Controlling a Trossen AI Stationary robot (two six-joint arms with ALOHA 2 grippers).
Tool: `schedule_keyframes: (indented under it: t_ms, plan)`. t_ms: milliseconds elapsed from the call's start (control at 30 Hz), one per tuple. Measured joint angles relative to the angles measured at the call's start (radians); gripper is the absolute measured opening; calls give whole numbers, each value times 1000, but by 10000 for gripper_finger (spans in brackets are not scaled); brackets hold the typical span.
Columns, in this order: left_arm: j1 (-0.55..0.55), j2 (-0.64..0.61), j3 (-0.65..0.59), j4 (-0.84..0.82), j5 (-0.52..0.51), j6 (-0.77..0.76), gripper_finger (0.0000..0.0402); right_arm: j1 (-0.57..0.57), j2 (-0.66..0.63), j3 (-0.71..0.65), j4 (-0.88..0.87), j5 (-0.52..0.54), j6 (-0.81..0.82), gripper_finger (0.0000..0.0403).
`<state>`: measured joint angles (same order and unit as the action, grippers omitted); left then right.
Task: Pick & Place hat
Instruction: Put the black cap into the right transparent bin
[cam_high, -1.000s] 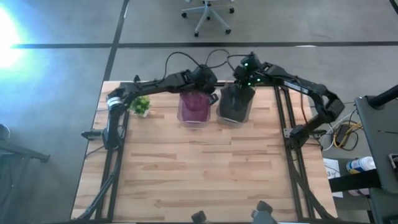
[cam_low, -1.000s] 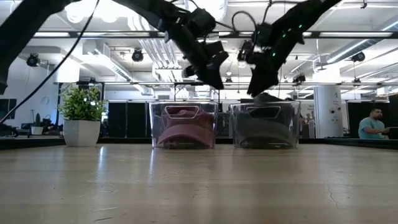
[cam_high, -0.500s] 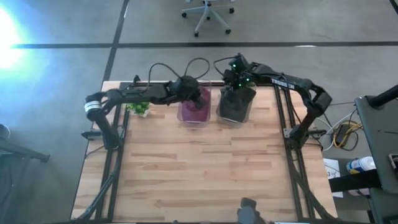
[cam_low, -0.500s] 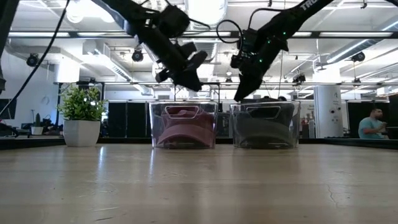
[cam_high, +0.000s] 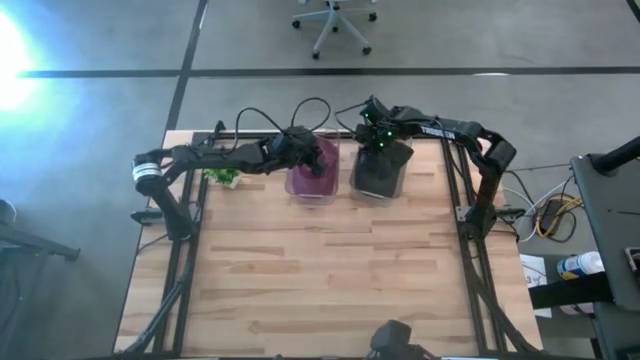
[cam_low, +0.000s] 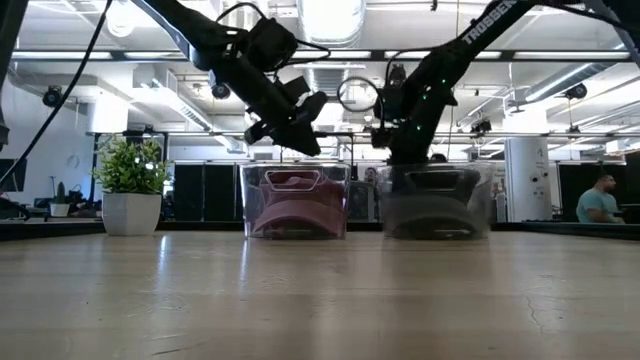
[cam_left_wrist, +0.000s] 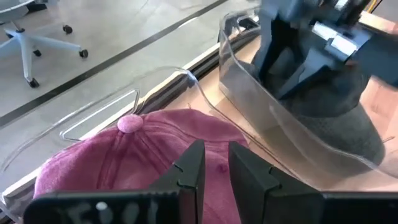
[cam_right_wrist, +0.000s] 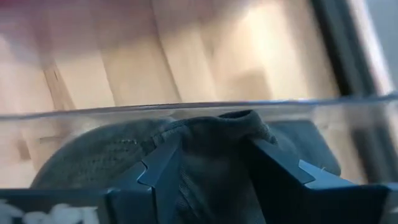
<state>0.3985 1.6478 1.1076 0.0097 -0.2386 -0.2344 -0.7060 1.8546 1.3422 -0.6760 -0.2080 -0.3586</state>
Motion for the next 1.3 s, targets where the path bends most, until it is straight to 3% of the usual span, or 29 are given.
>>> schedule_keyframes:
  t_ms: [333, 633, 1100, 1300]
  plan:
    - [1, 0, 0, 51, 0, 36, 64, -4, 13, -10, -46, 49, -4, 154]
    - [2, 0, 0, 94, 0, 53, 64, -3, 69, 4, -110, 52, 15, 169]
    - [2, 0, 35, 95, 1, 50, 64, 8, -74, 139, -172, 56, 34, 182]
    - [2, 0, 51, 95, 6, 51, 64, 7, -178, 118, -304, 194, 100, 180]
